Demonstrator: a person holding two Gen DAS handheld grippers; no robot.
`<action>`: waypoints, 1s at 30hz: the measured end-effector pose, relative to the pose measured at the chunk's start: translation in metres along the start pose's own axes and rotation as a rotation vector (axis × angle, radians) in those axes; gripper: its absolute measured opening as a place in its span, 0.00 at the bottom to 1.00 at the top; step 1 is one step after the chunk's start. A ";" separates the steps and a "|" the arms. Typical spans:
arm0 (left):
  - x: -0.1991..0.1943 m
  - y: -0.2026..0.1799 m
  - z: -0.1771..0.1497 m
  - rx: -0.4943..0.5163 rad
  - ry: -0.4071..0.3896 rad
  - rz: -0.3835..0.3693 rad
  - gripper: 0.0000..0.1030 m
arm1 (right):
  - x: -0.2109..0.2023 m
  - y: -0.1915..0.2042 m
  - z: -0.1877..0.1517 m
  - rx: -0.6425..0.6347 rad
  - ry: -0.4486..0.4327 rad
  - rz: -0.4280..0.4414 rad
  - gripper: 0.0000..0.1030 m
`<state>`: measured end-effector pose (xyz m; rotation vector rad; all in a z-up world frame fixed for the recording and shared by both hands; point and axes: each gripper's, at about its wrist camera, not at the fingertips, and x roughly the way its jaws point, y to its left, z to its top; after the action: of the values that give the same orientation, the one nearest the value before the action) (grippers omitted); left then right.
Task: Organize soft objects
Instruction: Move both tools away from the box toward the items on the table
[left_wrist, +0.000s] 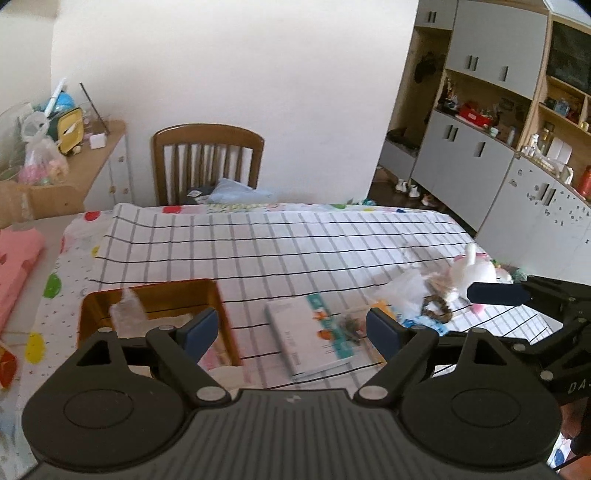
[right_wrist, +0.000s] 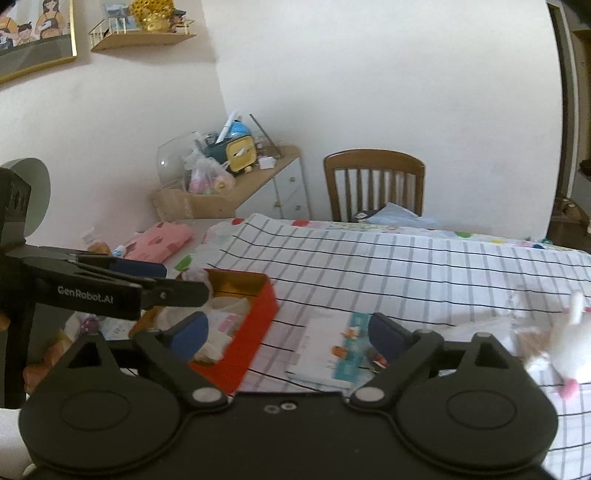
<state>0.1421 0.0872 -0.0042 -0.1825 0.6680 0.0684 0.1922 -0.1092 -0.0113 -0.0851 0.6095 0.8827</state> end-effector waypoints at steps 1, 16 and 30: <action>0.002 -0.005 0.000 0.003 0.000 -0.003 0.85 | -0.004 -0.005 -0.002 0.001 -0.002 -0.005 0.93; 0.054 -0.085 -0.005 0.045 0.001 -0.017 0.99 | -0.039 -0.095 -0.030 0.044 0.004 -0.117 0.97; 0.129 -0.122 -0.030 0.085 0.097 -0.047 0.99 | -0.019 -0.154 -0.054 0.030 0.096 -0.170 0.96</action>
<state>0.2400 -0.0380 -0.0901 -0.1199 0.7610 -0.0144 0.2725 -0.2388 -0.0726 -0.1509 0.6939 0.7075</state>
